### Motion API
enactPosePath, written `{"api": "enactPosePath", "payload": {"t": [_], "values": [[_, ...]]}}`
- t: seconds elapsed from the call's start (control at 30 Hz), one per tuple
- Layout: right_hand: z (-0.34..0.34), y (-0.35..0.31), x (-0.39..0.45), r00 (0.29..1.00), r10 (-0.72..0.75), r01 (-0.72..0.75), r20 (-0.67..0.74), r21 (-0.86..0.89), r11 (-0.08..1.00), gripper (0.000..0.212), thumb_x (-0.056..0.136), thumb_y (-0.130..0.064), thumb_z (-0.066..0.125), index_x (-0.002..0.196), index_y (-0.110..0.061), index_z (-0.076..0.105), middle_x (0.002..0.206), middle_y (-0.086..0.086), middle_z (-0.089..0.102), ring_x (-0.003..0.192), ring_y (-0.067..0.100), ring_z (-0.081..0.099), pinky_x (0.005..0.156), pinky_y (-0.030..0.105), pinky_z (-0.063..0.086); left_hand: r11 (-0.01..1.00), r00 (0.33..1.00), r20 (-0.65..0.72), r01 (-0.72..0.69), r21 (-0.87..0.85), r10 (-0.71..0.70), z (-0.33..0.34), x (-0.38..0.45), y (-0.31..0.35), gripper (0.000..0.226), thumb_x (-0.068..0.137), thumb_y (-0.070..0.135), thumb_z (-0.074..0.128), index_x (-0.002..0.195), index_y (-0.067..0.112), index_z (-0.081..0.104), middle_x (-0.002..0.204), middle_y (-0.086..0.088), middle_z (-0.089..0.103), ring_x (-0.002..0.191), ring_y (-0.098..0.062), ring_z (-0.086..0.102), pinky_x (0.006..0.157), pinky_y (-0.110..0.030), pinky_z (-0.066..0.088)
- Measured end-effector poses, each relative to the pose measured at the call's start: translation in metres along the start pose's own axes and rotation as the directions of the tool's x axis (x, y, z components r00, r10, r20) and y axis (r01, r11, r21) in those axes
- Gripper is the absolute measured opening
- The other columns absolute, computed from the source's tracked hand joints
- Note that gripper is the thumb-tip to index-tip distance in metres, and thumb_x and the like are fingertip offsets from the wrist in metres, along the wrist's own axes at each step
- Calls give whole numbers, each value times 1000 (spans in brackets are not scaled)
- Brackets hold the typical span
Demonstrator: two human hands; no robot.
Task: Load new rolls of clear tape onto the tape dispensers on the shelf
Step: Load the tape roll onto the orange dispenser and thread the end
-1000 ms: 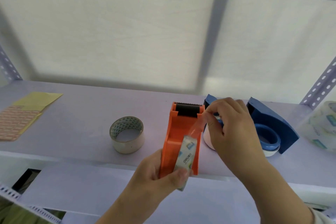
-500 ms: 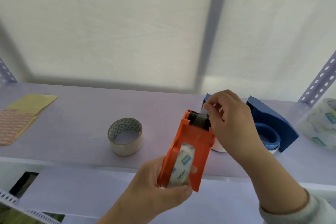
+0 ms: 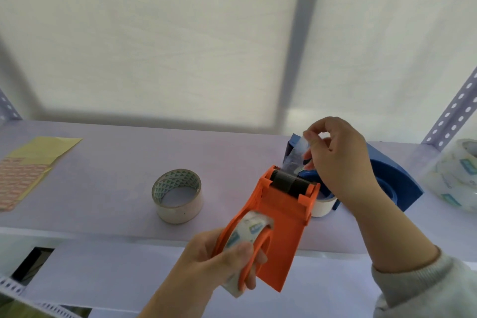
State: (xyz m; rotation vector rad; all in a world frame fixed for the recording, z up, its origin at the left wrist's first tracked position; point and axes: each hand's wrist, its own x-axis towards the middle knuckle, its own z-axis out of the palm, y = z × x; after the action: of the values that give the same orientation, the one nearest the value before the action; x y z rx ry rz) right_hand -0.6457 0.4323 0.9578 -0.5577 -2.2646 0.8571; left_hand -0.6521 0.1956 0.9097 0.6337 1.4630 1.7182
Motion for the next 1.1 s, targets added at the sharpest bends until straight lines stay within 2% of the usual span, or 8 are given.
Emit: {"api": "enactPosePath", "payload": {"t": [0.1, 0.23, 0.47, 0.6, 0.73, 0.83, 0.97, 1.1], "values": [[-3, 6, 8, 997, 35, -33, -66, 19, 999, 11, 95, -19, 53, 85, -16, 57, 89, 12, 66, 55, 13, 65, 49, 20, 54, 1000, 998, 61, 7, 12, -8, -1, -2, 1, 28, 56, 24, 72, 82, 11, 74, 63, -2, 68, 60, -15, 61, 61, -24, 47], [-3, 14, 14, 995, 53, -52, -85, 18, 998, 11, 96, -19, 51, 87, -15, 56, 91, 13, 65, 50, 6, 65, 41, 7, 45, 1000, 1000, 24, 11, -20, -10, -2, -2, 0, 37, 56, 40, 80, 76, 9, 74, 58, -2, 67, 55, -14, 59, 63, -28, 44], [-5, 31, 25, 985, 115, -114, -131, 15, 993, 10, 97, -19, 50, 90, -15, 55, 95, 15, 66, 45, -1, 63, 35, 6, 41, 999, 999, 46, 21, -42, -19, -3, -7, -2, 38, 56, 46, 81, 74, 13, 75, 57, 0, 68, 52, -11, 58, 62, -30, 41], [-7, 38, 26, 976, 154, -154, -154, 9, 988, 11, 97, -19, 48, 93, -12, 55, 93, 18, 67, 44, 10, 63, 32, 6, 37, 999, 997, 76, 0, -34, 2, -7, -9, -3, 24, 56, 27, 71, 74, 11, 74, 57, -2, 67, 55, -14, 58, 63, -30, 40], [-10, 39, 29, 973, 158, -158, -168, 10, 987, 11, 97, -20, 47, 95, -13, 55, 90, 17, 67, 51, 14, 66, 34, 11, 39, 1000, 999, 32, -11, -24, 11, -9, -10, -4, 41, 56, 49, 79, 68, 10, 72, 53, -3, 64, 50, -14, 54, 57, -30, 34], [-17, 39, 31, 963, 176, -174, -204, 31, 984, 10, 98, -19, 45, 96, -13, 53, 87, 17, 69, 54, 17, 67, 43, 19, 41, 998, 998, 32, -48, -50, 50, -12, -10, -5, 25, 56, 31, 73, 68, 9, 73, 53, -6, 65, 50, -15, 55, 58, -31, 36], [-21, 47, 25, 970, 192, -191, -147, 20, 981, 8, 97, -17, 46, 97, -13, 53, 91, 17, 68, 54, 17, 67, 45, 20, 43, 994, 997, -15, -76, -80, 75, -16, -10, -10, 54, 53, 58, 80, 61, 6, 70, 47, -8, 61, 41, -15, 51, 48, -26, 35], [-21, 53, 4, 992, 91, -89, -89, 25, 996, 27, 92, 1, 48, 106, -21, 56, 110, 7, 58, 78, 20, 67, 55, 15, 54, 972, 978, -165, -154, -180, 124, -20, -9, -13, 60, 45, 57, 84, 50, 1, 64, 40, -14, 54, 36, -20, 44, 46, -23, 37]]}}
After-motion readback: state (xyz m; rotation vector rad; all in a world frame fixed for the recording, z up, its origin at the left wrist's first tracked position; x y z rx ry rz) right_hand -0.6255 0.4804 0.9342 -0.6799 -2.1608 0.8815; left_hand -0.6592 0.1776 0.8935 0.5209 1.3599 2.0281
